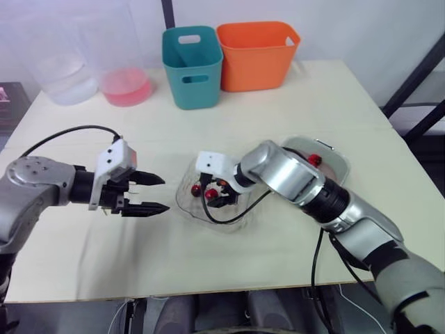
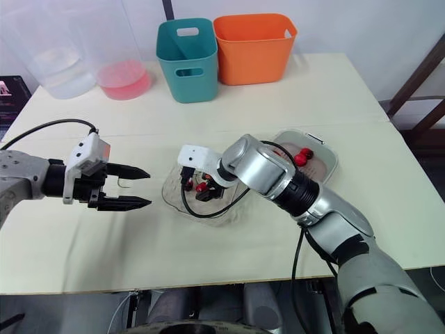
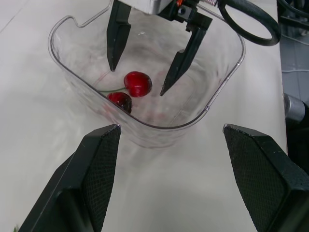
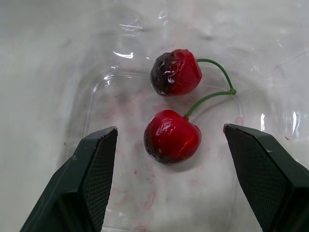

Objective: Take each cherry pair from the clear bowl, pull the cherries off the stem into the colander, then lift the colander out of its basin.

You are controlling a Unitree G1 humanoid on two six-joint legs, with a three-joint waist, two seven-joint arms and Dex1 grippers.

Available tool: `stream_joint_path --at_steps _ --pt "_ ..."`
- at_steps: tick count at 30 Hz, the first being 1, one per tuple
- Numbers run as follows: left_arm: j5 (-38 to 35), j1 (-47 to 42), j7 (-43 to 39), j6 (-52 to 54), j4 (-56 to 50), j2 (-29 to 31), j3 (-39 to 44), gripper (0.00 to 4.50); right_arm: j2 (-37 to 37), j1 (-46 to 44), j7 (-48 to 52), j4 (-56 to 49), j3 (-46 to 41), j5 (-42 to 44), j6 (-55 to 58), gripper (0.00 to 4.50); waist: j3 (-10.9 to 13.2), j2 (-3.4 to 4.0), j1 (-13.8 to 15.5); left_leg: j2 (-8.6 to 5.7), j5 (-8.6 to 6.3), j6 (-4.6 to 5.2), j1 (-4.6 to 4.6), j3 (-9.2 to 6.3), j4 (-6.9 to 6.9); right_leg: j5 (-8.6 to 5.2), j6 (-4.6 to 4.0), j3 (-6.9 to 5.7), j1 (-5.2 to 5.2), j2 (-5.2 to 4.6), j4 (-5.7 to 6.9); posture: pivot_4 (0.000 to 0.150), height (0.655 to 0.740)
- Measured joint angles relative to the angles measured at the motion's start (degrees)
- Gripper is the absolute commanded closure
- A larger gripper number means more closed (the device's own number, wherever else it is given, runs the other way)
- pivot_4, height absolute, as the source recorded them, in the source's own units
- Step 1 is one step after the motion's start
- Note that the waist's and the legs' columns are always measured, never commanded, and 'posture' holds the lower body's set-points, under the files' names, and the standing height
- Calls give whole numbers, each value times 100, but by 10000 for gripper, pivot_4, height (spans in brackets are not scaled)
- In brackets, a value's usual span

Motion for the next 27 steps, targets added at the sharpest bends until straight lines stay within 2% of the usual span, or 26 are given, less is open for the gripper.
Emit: stream_joint_path --at_steps 3,4,6,10,11,13,18,23,27 --pt "1 42 0 0 -7 1 51 9010 6 4 -5 76 77 -43 -48 7606 0 0 3 0 0 0 1 -1 0 0 0 0 0 1 1 1500 7400" --pt "2 49 0 0 -8 0 52 9010 9 11 -8 114 111 -59 -72 9974 0 0 5 0 0 0 1 0 1 0 0 0 1 1 1 1500 7400" --pt "5 54 1 -2 -7 0 52 9010 27 42 -18 164 152 -83 -135 16290 0 0 6 0 0 0 1 0 1 0 0 0 2 0 1 1500 7400" --pt "16 38 7 -19 8 -13 50 9010 36 49 -48 327 225 -229 -373 35797 0 0 6 -1 0 0 1 0 1 0 0 0 2 -1 0 1500 7400" --pt "28 26 7 -30 15 -14 49 9010 46 50 -54 346 226 -259 -405 37831 0 0 6 -1 0 0 0 0 1 0 0 0 2 -1 1 1500 7400" --pt "55 -11 8 -69 31 -19 47 9010 80 50 -62 382 226 -308 -445 39496 0 0 4 -1 0 0 1 0 1 0 0 0 1 1 1 1500 7400" --pt "115 -21 4 -94 84 -22 47 9010 -42 64 -17 162 184 -296 -328 39496 0 0 8 0 0 0 -1 -1 1 0 0 0 0 -1 1 1500 7400" --pt "79 -188 -5 -72 325 -113 67 9010 -796 117 275 -916 -296 -79 -332 39496 0 -1 46 -3 0 0 -4 -2 3 0 0 -3 4 -2 -4 1500 7400" --pt "-175 -851 -5 54 728 -334 134 9010 -1512 467 537 -1554 -982 -18 -1362 39496 -1 -1 101 -7 0 1 -2 6 4 0 1 -11 11 2 -5 1500 7400"
